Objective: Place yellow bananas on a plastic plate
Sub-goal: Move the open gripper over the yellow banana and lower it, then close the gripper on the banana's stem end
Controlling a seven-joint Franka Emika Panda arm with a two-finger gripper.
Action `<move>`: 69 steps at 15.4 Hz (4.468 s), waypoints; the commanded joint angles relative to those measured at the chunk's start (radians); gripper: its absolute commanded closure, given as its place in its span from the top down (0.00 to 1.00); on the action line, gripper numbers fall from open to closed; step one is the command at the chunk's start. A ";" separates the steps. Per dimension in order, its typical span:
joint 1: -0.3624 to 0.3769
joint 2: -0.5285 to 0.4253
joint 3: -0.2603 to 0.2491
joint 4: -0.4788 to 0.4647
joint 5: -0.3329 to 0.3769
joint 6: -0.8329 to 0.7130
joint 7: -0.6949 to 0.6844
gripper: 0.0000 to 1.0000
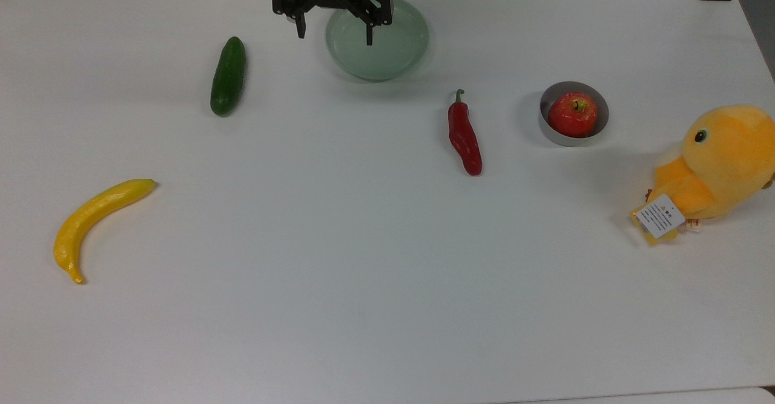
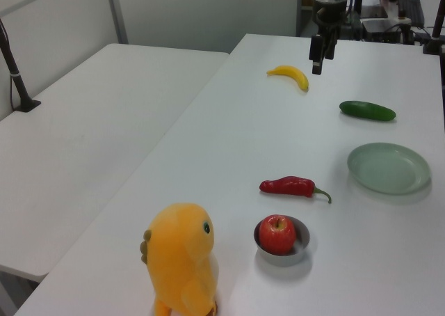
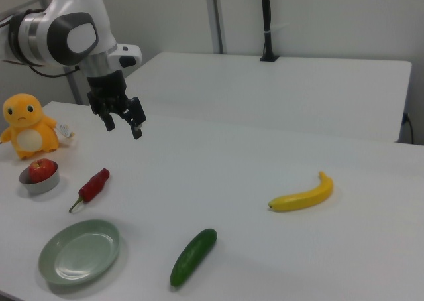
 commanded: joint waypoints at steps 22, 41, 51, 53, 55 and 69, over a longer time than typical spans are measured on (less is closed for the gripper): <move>-0.223 0.215 -0.005 0.108 0.022 0.243 0.181 1.00; -0.381 0.533 -0.085 0.234 0.116 0.538 0.379 1.00; -0.396 0.579 -0.123 0.234 0.111 0.582 0.367 1.00; -0.396 0.583 -0.131 0.234 0.111 0.587 0.367 1.00; -0.395 0.603 -0.132 0.253 0.108 0.616 0.367 1.00; -0.392 0.702 -0.132 0.356 0.065 0.621 0.366 0.58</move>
